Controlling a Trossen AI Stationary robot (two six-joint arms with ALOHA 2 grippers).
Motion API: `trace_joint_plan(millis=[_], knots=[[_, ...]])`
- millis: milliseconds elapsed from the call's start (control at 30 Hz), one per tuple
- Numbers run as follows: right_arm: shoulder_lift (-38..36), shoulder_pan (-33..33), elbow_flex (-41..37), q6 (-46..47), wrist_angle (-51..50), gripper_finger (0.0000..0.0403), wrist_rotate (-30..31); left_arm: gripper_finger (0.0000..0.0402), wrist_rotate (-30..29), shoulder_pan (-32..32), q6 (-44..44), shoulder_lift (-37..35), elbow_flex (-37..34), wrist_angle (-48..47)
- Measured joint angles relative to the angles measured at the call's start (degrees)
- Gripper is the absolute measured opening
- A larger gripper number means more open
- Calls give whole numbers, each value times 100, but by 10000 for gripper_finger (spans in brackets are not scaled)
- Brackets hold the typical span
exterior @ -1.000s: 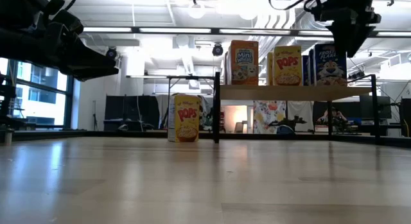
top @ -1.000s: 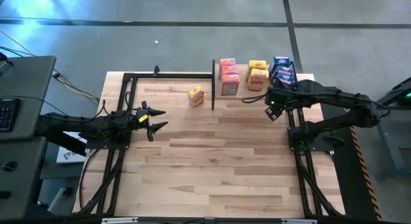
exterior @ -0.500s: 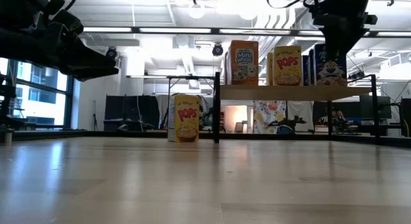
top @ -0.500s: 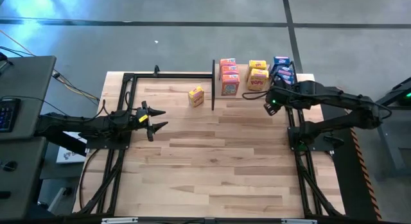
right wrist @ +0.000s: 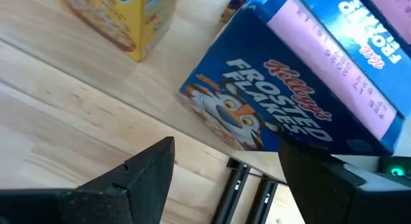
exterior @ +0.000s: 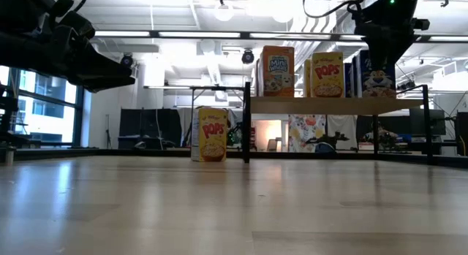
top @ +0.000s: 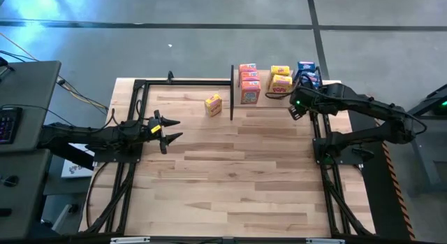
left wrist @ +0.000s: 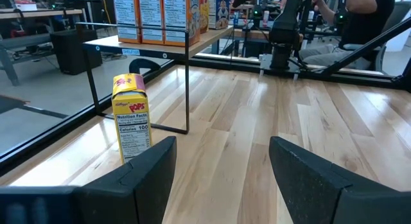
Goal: Stack cereal on shelf
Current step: Put the blue cereal box on the shelf aligned with the other blue cereal boxes
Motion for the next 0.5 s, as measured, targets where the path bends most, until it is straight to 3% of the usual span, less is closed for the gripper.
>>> trace_joint_plan(millis=[500], knots=[[0,-188,11,-203,-13,270,-75,239,0,-2,0,0,-1,-1]])
